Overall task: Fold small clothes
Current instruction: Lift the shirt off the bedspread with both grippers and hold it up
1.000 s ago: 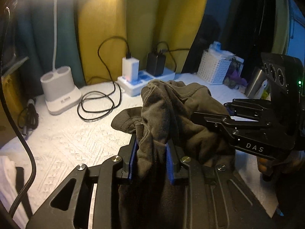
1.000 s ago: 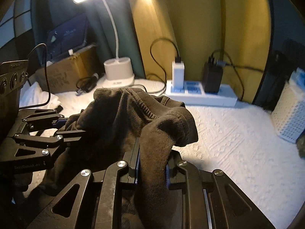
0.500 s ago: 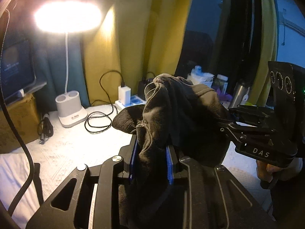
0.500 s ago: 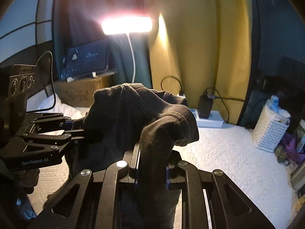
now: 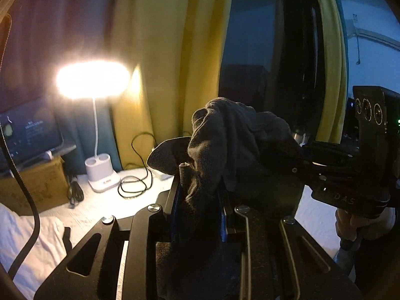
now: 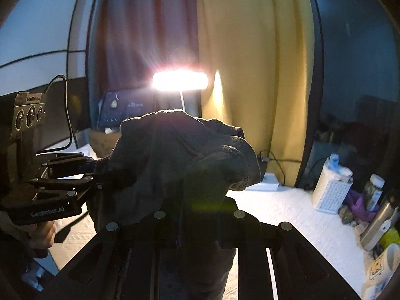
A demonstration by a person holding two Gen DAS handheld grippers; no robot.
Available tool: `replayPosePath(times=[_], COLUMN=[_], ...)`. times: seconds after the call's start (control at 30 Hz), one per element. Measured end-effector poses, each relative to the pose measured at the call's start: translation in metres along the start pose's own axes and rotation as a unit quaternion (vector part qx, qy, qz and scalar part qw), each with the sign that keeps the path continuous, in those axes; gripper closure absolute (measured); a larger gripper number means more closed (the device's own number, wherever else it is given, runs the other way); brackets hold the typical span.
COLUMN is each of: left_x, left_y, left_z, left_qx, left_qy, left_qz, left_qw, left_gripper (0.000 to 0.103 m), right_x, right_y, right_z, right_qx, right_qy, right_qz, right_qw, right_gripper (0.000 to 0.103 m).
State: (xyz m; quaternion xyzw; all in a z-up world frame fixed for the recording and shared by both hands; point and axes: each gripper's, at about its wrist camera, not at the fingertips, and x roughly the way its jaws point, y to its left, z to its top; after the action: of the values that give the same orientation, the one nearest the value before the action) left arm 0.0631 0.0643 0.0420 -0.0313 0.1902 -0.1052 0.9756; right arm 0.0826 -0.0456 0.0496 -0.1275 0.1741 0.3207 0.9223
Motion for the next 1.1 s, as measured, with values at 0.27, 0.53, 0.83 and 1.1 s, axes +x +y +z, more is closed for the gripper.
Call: replayPosePath(times=[0.27, 0.53, 0.83, 1.1], left_x=[-0.039, -0.075, -0.105, -0.138], left_y=[-0.013, -0.017, -0.007, 0.008], left_z=[0.010, 0.016, 0.019, 0.009], left_qx=[0.012, 0.014, 0.017, 0.013], left_qy=[-0.035, -0.069, -0.093, -0.104], left_qz=[0.008, 0.014, 0.031, 0.062], left_qw=[0.9993, 0.9974, 0.9950, 0.9925], left_gripper=[0.080, 0.081, 0.081, 0.081], right_x=[-0.040, -0.076, -0.099, -0.103], right_y=[0.015, 0.035, 0.061, 0.097], right_z=[0.015, 0.026, 0.039, 0.044], right_qx=[-0.023, -0.042, -0.060, -0.075], right_qy=[-0.039, -0.075, -0.105, -0.114], right_qz=[-0.003, -0.004, 0.009, 0.041], right_qw=[0.999, 0.996, 0.993, 0.990], right_gripper=[0.084, 0.084, 0.084, 0.084])
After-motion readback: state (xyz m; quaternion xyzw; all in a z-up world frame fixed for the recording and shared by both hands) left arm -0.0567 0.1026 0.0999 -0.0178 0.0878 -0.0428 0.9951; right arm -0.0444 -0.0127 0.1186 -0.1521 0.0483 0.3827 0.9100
